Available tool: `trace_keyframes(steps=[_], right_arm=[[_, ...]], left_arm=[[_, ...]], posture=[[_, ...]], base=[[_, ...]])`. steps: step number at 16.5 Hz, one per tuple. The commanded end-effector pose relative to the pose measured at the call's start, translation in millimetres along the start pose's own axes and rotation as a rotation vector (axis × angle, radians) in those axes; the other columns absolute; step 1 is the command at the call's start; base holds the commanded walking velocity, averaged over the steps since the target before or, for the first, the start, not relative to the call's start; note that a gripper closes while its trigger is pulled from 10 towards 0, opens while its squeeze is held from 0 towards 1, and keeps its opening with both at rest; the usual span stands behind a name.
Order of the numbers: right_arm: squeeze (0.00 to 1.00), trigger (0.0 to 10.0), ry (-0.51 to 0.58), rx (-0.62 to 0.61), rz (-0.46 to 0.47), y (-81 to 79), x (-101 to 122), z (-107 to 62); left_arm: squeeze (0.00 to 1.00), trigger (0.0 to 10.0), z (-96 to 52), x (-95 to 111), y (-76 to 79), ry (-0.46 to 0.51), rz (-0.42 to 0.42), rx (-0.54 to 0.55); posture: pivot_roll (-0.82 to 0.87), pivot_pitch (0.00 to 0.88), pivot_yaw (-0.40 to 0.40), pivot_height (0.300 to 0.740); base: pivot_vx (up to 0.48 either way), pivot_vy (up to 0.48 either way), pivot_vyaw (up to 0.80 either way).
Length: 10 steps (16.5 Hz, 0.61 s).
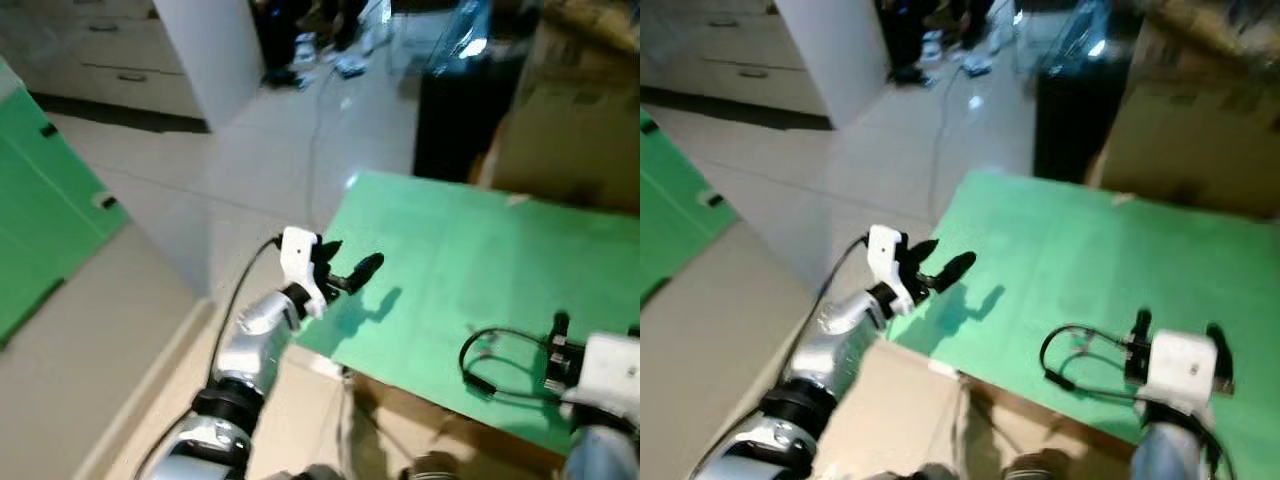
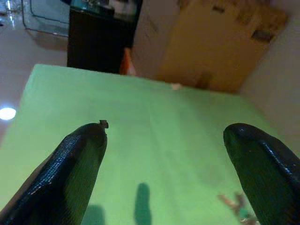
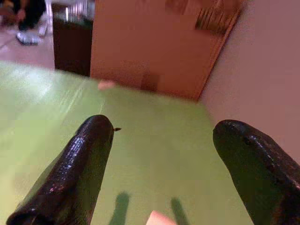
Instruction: Hang keys on a hook
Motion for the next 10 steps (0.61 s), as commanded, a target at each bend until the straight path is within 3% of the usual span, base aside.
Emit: trace_keyframes(steps=[1,4,7,10], right_arm=[[0.00,10.0,0.019,0.062,-0.005,-6.1,7,9.8],[0.00,10.0,0.056,0.121,-0.017,-14.2,18,28.6],[0.00,10.0,0.042,0.175,0.011,-25.2,15,39.6],[0.00,10.0,0.000,0.221,0.049,-37.0,5,43.1]], left_arm=[[0.00,10.0,-11.2,-9,-10.5,0.020,-0.056,0.091],[0.00,10.0,-18.2,-21,-12.6,0.012,-0.084,0.160],[0.00,10.0,-26.7,-26,-17.5,-0.003,-0.029,0.200],[0.00,10.0,-33.2,-21,-28.6,-0.008,0.056,0.235]], posture=[[-0.37,0.005,0.090,0.740],[-0.33,0.000,0.068,0.740],[-0.29,0.000,0.054,0.740],[-0.24,0.000,0.023,0.740]], base=[[0.000,0.000,0.00],[0.000,0.000,0.00],[0.000,0.000,0.00],[0.000,0.470,-0.79]])
Point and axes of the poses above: a point about 5 cm out from each wrist's last joint towards the gripper, its own z axis pointing out of the wrist towards the gripper, its own x axis along the axis of the wrist's last joint, y = z × x, the point moved 4 cm from there along z, pointing out of the wrist towards the gripper, and after that the axes turned 4 degrees about z, right-handed, at the moved point
